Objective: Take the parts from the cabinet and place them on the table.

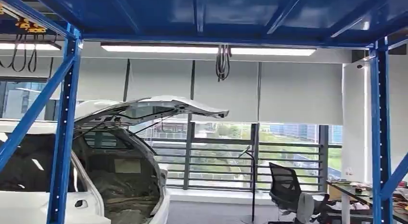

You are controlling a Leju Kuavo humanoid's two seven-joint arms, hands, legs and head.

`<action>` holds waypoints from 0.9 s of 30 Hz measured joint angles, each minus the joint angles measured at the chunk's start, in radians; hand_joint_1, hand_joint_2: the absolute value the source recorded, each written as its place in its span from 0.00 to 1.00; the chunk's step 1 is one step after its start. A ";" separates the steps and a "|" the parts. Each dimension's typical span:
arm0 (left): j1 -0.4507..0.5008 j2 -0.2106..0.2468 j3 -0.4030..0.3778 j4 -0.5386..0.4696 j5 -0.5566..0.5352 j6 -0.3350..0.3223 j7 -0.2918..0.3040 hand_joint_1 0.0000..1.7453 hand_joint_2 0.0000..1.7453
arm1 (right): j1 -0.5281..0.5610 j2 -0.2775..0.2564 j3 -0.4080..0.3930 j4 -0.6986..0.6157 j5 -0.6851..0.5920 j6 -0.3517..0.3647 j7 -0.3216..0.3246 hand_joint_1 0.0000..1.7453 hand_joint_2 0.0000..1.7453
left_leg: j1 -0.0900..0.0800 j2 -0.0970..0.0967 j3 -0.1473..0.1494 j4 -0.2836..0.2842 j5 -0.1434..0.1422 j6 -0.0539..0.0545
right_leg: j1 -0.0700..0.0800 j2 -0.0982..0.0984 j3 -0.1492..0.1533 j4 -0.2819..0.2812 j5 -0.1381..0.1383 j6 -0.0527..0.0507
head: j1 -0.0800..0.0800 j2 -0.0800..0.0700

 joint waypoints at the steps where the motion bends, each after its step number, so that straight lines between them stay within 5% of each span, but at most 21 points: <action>1: -0.001 0.000 0.000 0.001 0.001 0.001 0.000 0.00 0.00 | 0.016 -0.004 -0.005 -0.013 0.006 -0.005 -0.006 0.00 0.00 | 0.005 -0.002 -0.002 -0.002 -0.003 -0.006 | 0.006 0.000 0.009 -0.022 -0.009 -0.006 | 0.000 0.001; 5: 0.004 0.000 0.000 0.002 0.004 0.008 -0.003 0.00 0.00 | 0.113 -0.011 -0.024 -0.065 0.031 -0.029 -0.037 0.00 0.00 | 0.004 0.003 0.014 -0.012 -0.018 -0.018 | -0.003 -0.003 0.044 -0.069 -0.016 -0.016 | 0.000 0.000; 6: 0.005 0.000 0.000 0.002 0.007 0.008 -0.005 0.00 0.00 | 0.132 -0.012 -0.027 -0.076 0.037 -0.036 -0.043 0.00 0.00 | 0.002 0.004 -0.002 0.026 -0.037 -0.021 | -0.005 -0.004 0.058 -0.080 -0.019 -0.020 | 0.000 0.000; 9: 0.006 0.000 0.002 0.002 0.017 0.013 -0.005 0.00 0.00 | 0.218 -0.011 -0.033 -0.112 0.088 -0.064 -0.070 0.00 0.00 | 0.007 0.005 -0.129 0.232 -0.096 -0.032 | -0.009 -0.007 0.082 -0.082 -0.039 -0.021 | 0.000 0.000; 11: 0.014 0.000 0.003 0.002 0.021 0.016 -0.005 0.00 0.00 | 0.308 -0.007 -0.036 -0.148 0.134 -0.086 -0.095 0.00 0.00 | 0.014 0.006 -0.163 0.241 -0.053 -0.043 | -0.014 -0.008 0.106 -0.082 -0.059 -0.015 | 0.000 0.000; 14: 0.017 0.000 0.012 0.002 0.030 0.020 -0.006 0.00 0.00 | 0.399 -0.001 -0.035 -0.193 0.181 -0.103 -0.121 0.00 0.00 | 0.028 0.012 -0.094 0.035 0.099 -0.062 | -0.027 -0.006 0.149 -0.076 -0.097 0.003 | 0.000 0.000; 15: 0.016 -0.001 0.015 0.002 0.031 0.020 -0.007 0.00 0.00 | 0.415 0.000 -0.035 -0.201 0.188 -0.107 -0.125 0.00 0.00 | 0.019 0.010 -0.082 0.036 0.081 -0.066 | -0.025 -0.004 0.155 -0.073 -0.108 0.015 | 0.000 0.000; 17: 0.010 -0.005 0.018 0.004 0.032 0.020 -0.010 0.00 0.00 | 0.475 -0.003 -0.038 -0.233 0.197 -0.118 -0.136 0.00 0.00 | 0.018 0.005 -0.065 0.008 0.057 -0.034 | -0.027 0.000 0.161 -0.071 -0.117 0.025 | 0.000 0.000; 19: 0.015 -0.005 0.021 0.004 0.032 0.022 -0.011 0.00 0.00 | 0.549 -0.005 -0.038 -0.254 0.201 -0.121 -0.149 0.00 0.00 | 0.017 0.003 -0.059 0.007 0.046 -0.018 | -0.028 0.000 0.167 -0.071 -0.120 0.033 | 0.000 0.000; 21: 0.019 -0.005 0.025 0.004 0.032 0.024 -0.013 0.00 0.00 | 0.588 -0.008 -0.042 -0.268 0.199 -0.123 -0.154 0.00 0.00 | 0.017 0.004 -0.047 0.003 0.040 -0.007 | -0.032 0.000 0.147 -0.024 -0.137 0.038 | 0.000 0.000; 24: 0.013 -0.005 0.026 0.004 0.033 0.026 -0.015 0.00 0.00 | 0.657 -0.017 -0.060 -0.286 0.208 -0.132 -0.155 0.00 0.00 | 0.009 0.005 -0.036 0.003 0.029 0.003 | -0.031 0.000 0.010 0.203 -0.222 0.037 | 0.000 0.000; 26: 0.016 -0.005 0.027 0.004 0.035 0.029 -0.016 0.00 0.00 | 0.704 -0.022 -0.069 -0.297 0.232 -0.144 -0.154 0.00 0.00 | 0.003 0.002 -0.022 0.003 0.017 0.007 | -0.028 0.001 -0.046 0.251 -0.211 0.029 | 0.000 0.000; 27: 0.020 -0.005 0.028 0.004 0.037 0.031 -0.016 0.00 0.00 | 0.719 -0.022 -0.075 -0.304 0.245 -0.152 -0.154 0.00 0.00 | 0.000 0.001 -0.011 0.003 0.009 0.007 | -0.022 0.001 -0.043 0.211 -0.172 0.023 | 0.000 0.000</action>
